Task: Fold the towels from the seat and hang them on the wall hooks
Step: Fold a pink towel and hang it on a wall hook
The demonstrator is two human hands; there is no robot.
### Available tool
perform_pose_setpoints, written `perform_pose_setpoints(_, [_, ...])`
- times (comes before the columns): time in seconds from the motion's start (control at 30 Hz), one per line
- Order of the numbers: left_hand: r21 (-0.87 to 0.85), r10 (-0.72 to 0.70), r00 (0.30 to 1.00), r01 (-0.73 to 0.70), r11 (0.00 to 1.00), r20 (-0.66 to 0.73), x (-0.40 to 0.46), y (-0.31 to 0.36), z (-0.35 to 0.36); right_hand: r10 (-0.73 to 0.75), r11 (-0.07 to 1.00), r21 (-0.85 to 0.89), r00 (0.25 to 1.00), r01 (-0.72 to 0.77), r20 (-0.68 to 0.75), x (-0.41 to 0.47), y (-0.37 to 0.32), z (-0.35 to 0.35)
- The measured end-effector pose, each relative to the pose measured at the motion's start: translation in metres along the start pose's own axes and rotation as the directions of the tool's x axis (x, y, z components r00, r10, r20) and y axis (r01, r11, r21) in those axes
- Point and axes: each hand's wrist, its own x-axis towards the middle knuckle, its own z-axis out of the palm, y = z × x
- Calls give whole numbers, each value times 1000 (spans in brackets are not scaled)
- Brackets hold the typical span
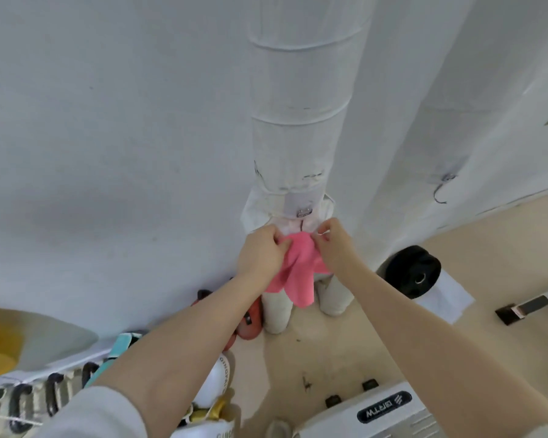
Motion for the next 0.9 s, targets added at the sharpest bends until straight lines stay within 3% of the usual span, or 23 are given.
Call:
perform_pose_setpoints(0.1, [325,81,996,-84,942,21,-1,7,2,9,997,-77,1000,-9,4,-4,0,3])
perform_pose_setpoints(0.2, [445,128,991,-134,885,44,-9,10,4,5,992,-125,998,-12,-58,-14,3,-6])
perform_pose_setpoints(0.33, [311,276,961,-264,913,6,-36,-1,-6,-17,991,-136,991,-1,-131,-46,14,-20])
perform_pose_setpoints(0.5, [176,408,878,-456,873,249,-92,-13,-18,21,999,-35,994,-25,-112,-115,23,-18])
perform_pose_setpoints(0.7, [42,423,756,-509,860,500,-180,-46,-3,75,997,27,990,-72,-121,-244,58,-3])
perform_pose_setpoints(0.9, [14,366,610,-526,850,703,-280,-62,45,267,964,33,950,-265,-162,-380,146,-28])
